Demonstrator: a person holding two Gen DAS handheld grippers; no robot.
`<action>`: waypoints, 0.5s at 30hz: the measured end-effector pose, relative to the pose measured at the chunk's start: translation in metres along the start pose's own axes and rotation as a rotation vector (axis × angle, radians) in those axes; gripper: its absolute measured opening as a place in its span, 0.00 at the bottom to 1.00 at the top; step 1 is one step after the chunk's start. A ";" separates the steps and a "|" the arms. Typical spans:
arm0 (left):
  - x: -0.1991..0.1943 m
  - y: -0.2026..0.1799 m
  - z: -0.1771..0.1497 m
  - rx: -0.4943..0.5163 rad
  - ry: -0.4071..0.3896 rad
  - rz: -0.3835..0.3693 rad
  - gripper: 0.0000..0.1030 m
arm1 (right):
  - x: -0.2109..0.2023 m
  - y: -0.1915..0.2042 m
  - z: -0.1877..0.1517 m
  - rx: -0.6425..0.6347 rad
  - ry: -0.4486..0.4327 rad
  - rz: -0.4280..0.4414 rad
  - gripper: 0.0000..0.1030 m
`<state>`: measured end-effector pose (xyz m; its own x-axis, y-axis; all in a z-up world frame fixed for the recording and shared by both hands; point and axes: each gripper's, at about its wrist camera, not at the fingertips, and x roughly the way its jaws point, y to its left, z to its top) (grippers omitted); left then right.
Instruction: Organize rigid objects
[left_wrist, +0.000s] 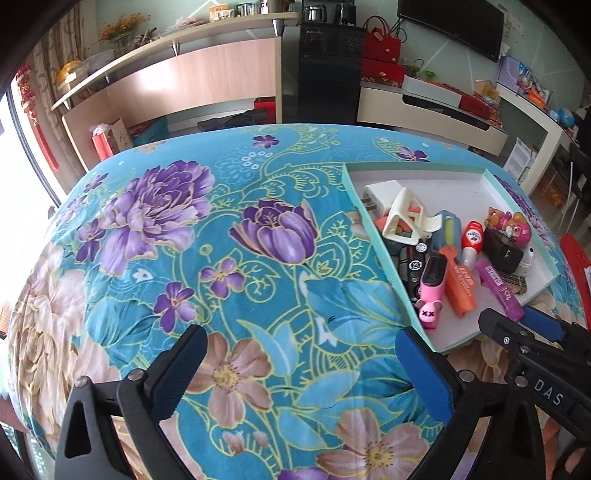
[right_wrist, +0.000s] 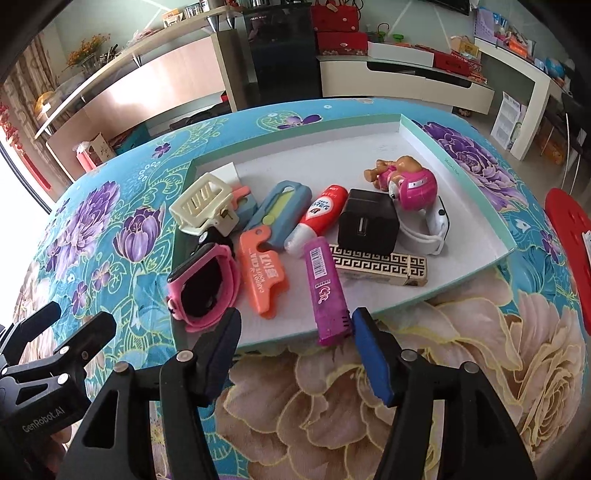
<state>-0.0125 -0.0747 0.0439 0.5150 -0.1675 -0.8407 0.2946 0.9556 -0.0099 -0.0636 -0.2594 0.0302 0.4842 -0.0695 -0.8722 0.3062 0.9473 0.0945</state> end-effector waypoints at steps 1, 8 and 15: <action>0.000 0.003 -0.002 -0.002 0.002 0.009 1.00 | -0.001 0.003 -0.002 -0.005 -0.001 0.001 0.73; -0.002 0.027 -0.021 -0.035 0.012 0.043 1.00 | -0.004 0.026 -0.021 -0.022 0.011 0.021 0.75; -0.001 0.045 -0.039 -0.056 0.016 0.086 1.00 | 0.000 0.044 -0.039 -0.029 0.023 0.021 0.76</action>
<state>-0.0313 -0.0222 0.0229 0.5238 -0.0804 -0.8480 0.2041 0.9784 0.0333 -0.0823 -0.2058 0.0153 0.4717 -0.0425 -0.8807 0.2722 0.9571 0.0996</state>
